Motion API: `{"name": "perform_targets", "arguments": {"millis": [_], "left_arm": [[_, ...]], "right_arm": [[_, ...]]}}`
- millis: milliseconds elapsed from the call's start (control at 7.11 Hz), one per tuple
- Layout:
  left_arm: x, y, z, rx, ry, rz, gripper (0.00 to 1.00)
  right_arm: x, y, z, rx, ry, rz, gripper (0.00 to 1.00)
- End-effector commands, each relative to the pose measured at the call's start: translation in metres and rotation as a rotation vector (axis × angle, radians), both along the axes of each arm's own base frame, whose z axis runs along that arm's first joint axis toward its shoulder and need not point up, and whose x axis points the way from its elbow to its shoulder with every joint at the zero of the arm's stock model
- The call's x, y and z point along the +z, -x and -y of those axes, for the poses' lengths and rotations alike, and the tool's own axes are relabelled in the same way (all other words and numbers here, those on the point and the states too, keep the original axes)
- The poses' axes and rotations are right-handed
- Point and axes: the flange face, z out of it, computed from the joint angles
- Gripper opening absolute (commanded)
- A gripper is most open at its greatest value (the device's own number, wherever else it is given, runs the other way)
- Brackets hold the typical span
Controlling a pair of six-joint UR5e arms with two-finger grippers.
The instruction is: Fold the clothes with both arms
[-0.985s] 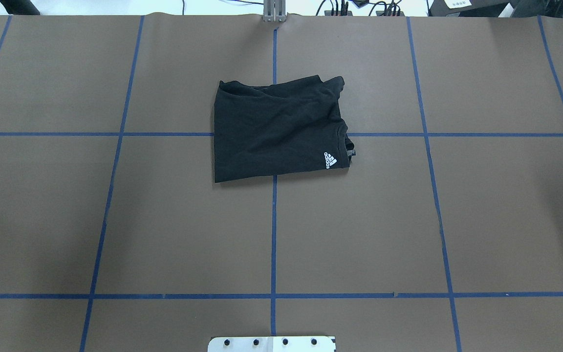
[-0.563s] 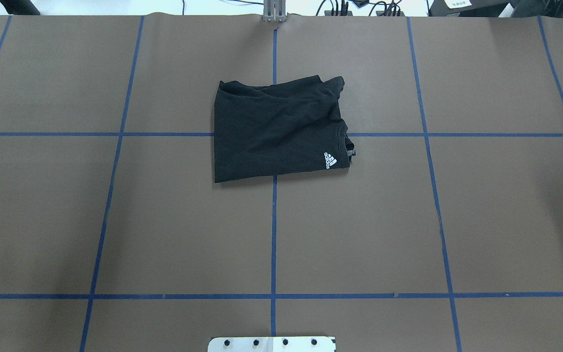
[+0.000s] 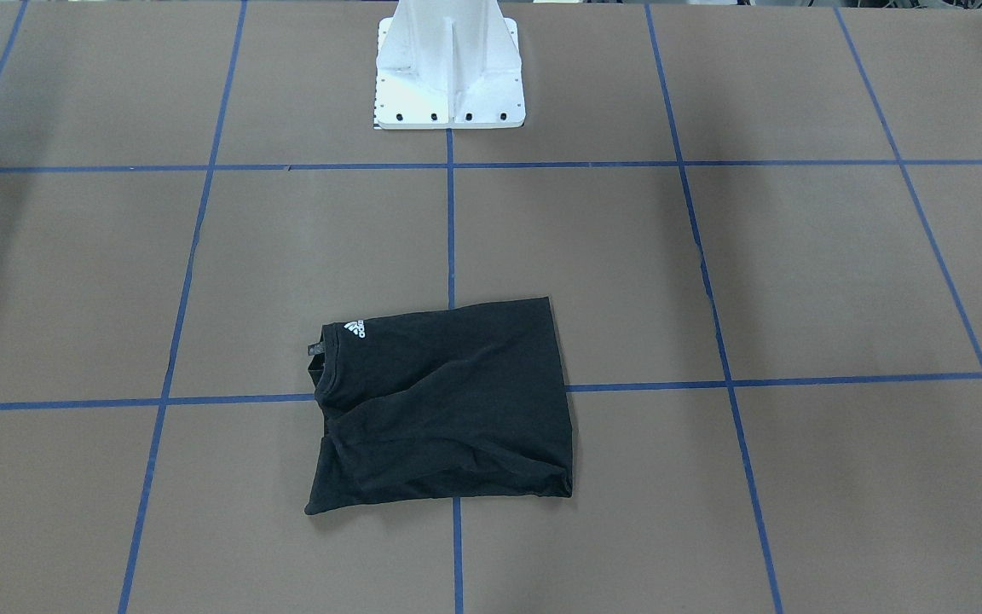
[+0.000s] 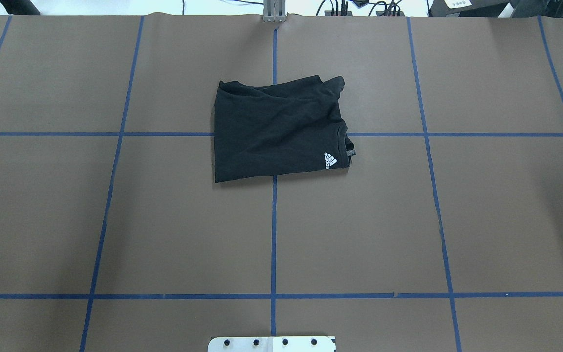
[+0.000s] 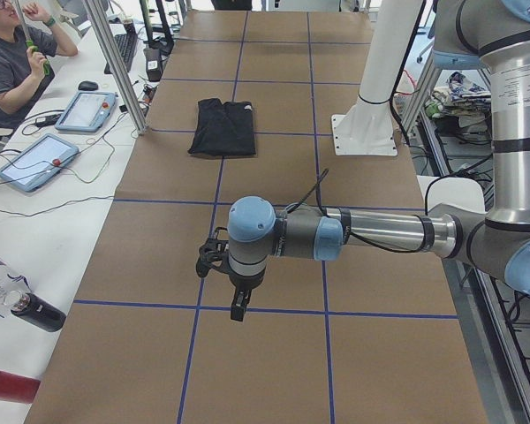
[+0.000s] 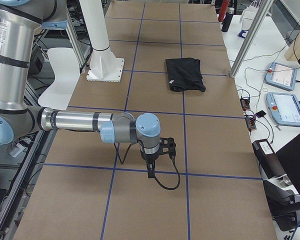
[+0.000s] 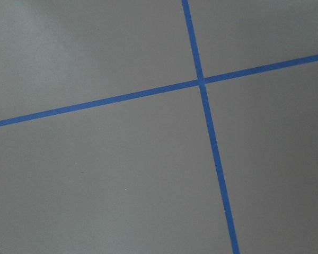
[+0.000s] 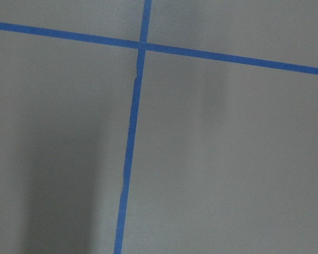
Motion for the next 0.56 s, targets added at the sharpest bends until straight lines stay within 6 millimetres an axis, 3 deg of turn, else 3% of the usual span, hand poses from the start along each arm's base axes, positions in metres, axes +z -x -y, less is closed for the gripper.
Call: {"name": "perform_targets", "arguments": {"millis": [0, 422], "left_arm": [[-0.0010, 0.0041, 0.0003, -0.011, -0.001, 0.059, 1.00], [-0.0034, 0.0040, 0.0004, -0.011, -0.005, 0.058, 1.00]], "right_arm": [[0.0003, 0.0001, 0.0002, 0.005, 0.005, 0.002, 1.00], [0.0008, 0.0005, -0.0006, 0.005, 0.008, 0.006, 1.00]]}}
